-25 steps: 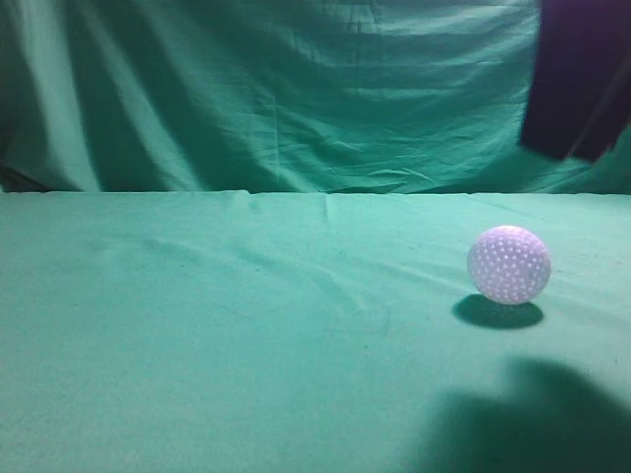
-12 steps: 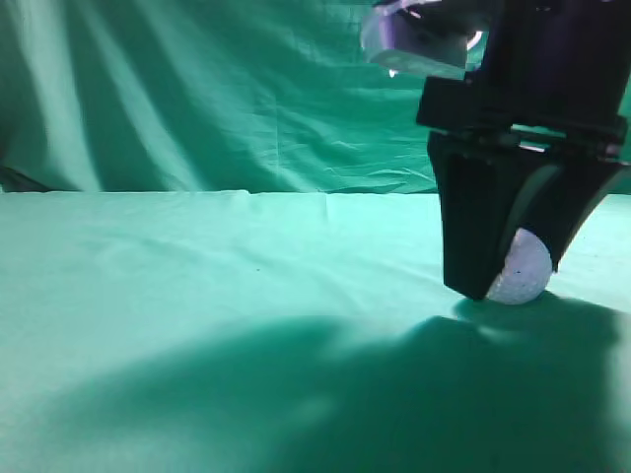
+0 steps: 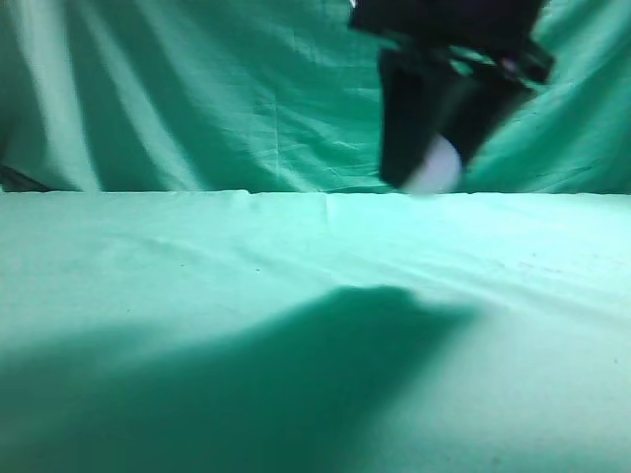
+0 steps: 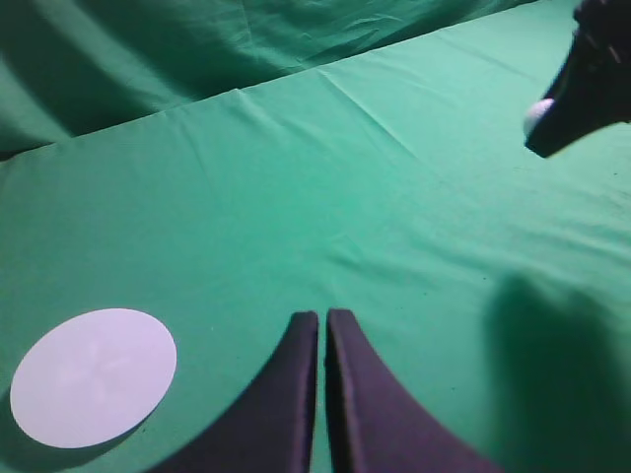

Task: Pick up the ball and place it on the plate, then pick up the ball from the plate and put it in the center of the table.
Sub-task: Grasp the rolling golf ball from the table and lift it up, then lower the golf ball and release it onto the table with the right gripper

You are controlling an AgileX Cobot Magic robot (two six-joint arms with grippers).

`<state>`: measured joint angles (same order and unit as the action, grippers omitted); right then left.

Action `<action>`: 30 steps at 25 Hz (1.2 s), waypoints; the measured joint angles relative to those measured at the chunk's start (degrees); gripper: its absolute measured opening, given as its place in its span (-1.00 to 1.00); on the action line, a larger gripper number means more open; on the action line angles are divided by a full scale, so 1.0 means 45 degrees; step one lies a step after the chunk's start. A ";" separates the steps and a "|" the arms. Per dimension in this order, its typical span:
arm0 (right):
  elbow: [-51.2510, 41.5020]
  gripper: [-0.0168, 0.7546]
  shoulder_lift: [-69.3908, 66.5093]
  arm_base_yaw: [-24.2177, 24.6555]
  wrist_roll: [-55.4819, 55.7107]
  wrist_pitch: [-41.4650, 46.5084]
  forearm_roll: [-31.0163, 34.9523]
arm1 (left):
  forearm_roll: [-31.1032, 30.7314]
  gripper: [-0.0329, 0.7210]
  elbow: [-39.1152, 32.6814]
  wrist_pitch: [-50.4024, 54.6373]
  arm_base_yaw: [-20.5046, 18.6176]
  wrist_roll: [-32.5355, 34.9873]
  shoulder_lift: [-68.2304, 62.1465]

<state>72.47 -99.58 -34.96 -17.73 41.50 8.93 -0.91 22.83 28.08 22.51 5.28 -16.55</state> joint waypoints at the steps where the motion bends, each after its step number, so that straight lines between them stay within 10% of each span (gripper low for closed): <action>1: 0.0628 -0.09 -0.0309 0.0000 -0.0030 -0.0020 0.0064 | 0.0000 -0.91 0.0000 0.0000 0.0000 0.0000 0.0000; 20: 0.6646 -0.09 -0.6405 -0.0817 -0.0249 0.1014 0.0130 | 0.0000 -0.91 0.0000 0.0000 0.0000 0.0000 0.0000; 25: 0.6809 0.50 -0.6267 -0.0817 -0.0172 0.1445 -0.0128 | 0.0000 -0.91 0.0000 0.0000 0.0000 0.0000 0.0000; 28: 0.7584 0.48 -0.5738 -0.0817 0.0965 0.2949 -0.1099 | 0.0000 -0.91 0.0000 0.0000 0.0000 0.0000 0.0000; 30: 0.8413 0.11 -0.5189 -0.0817 0.1841 0.4420 -0.1729 | 0.0000 -0.91 0.0000 0.0000 0.0000 0.0000 0.0000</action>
<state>110.32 -122.93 -38.64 -9.44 61.39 1.15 -0.91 22.83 28.08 22.51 5.28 -16.55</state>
